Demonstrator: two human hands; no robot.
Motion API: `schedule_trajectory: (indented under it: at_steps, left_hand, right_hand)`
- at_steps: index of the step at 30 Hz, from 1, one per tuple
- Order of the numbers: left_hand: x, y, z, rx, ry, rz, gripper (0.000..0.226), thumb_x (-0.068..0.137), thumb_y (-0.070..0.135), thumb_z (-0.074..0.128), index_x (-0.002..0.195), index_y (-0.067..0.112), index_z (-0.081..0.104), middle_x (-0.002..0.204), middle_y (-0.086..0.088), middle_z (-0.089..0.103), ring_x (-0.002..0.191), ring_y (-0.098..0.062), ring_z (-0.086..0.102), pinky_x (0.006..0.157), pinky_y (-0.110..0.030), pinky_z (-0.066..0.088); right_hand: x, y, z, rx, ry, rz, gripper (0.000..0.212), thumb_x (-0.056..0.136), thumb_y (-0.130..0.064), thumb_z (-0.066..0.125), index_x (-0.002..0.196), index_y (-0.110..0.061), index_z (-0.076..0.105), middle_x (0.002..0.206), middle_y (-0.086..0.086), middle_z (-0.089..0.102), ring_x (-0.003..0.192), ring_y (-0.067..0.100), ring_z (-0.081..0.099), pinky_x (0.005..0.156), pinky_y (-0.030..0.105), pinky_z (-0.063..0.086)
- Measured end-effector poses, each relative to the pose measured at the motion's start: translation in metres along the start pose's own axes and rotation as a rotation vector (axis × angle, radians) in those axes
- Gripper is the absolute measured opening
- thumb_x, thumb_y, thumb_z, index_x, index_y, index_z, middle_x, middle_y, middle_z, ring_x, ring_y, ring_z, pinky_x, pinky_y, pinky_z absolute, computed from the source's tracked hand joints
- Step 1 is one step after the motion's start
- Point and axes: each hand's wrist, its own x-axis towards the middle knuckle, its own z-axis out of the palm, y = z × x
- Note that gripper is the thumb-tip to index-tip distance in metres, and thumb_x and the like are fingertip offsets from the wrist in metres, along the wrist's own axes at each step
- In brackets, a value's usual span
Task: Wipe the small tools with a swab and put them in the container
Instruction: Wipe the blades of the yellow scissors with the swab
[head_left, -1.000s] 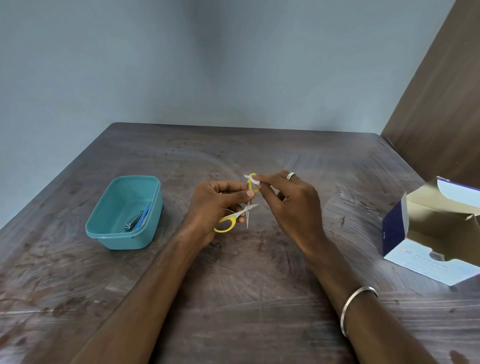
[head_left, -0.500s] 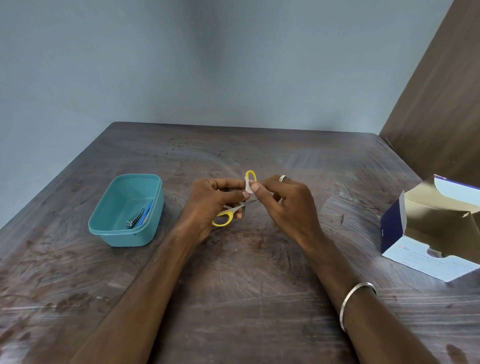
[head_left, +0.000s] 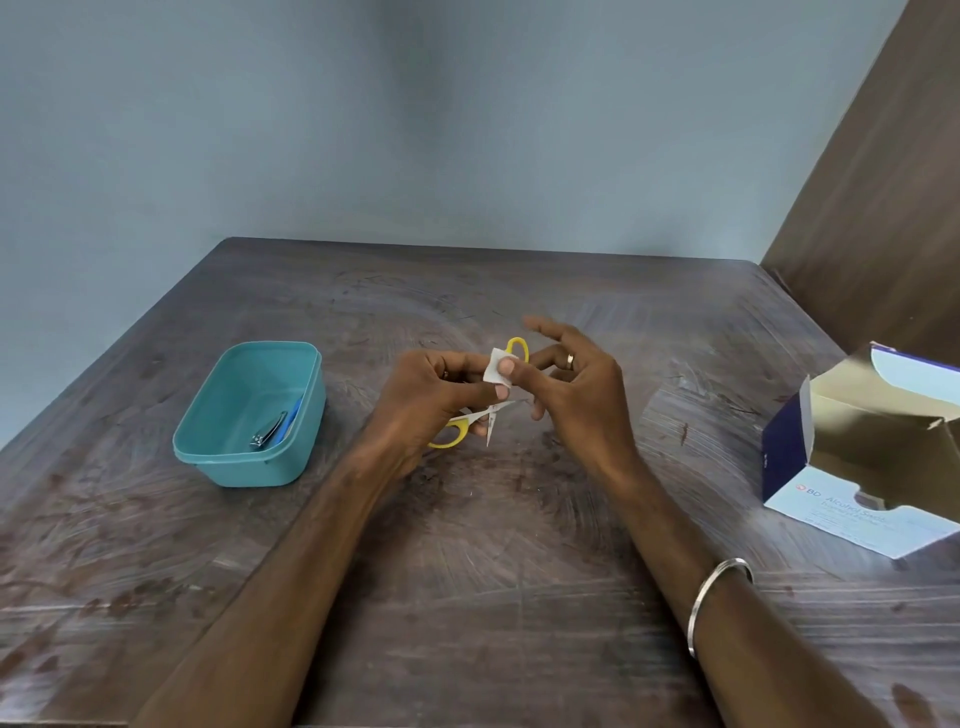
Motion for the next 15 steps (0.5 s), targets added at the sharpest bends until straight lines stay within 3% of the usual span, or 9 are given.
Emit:
schedule_trajectory:
  at_steps: [4, 8, 15]
  left_hand:
    - [-0.0007, 0.0034, -0.001, 0.06, -0.022, 0.017, 0.021, 0.077, -0.002, 0.079, 0.098, 0.002, 0.077, 0.076, -0.013, 0.076, 0.053, -0.019, 0.066, 0.051, -0.026, 0.055]
    - [-0.0014, 0.0065, 0.0, 0.048, -0.029, 0.005, 0.022, 0.078, -0.002, 0.078, 0.099, 0.003, 0.078, 0.083, -0.013, 0.077, 0.057, -0.022, 0.066, 0.054, -0.029, 0.059]
    - [-0.0021, 0.0068, 0.0013, 0.019, 0.0, 0.007, 0.018, 0.079, -0.001, 0.077, 0.096, 0.005, 0.078, 0.083, -0.014, 0.077, 0.062, -0.026, 0.067, 0.056, -0.033, 0.061]
  right_hand:
    - [0.0018, -0.0009, 0.0003, 0.086, 0.009, 0.042, 0.013, 0.088, -0.022, 0.076, 0.098, -0.015, 0.076, 0.075, 0.005, 0.076, 0.044, 0.021, 0.057, 0.043, 0.03, 0.049]
    - [0.0042, -0.0032, -0.0013, 0.138, 0.003, 0.074, 0.013, 0.094, -0.019, 0.069, 0.097, -0.008, 0.076, 0.078, 0.006, 0.076, 0.043, 0.02, 0.057, 0.042, 0.024, 0.044]
    - [0.0039, -0.005, -0.0006, 0.161, 0.025, 0.101, 0.011, 0.095, -0.014, 0.065, 0.1, -0.011, 0.074, 0.083, 0.005, 0.077, 0.044, 0.027, 0.061, 0.044, 0.028, 0.043]
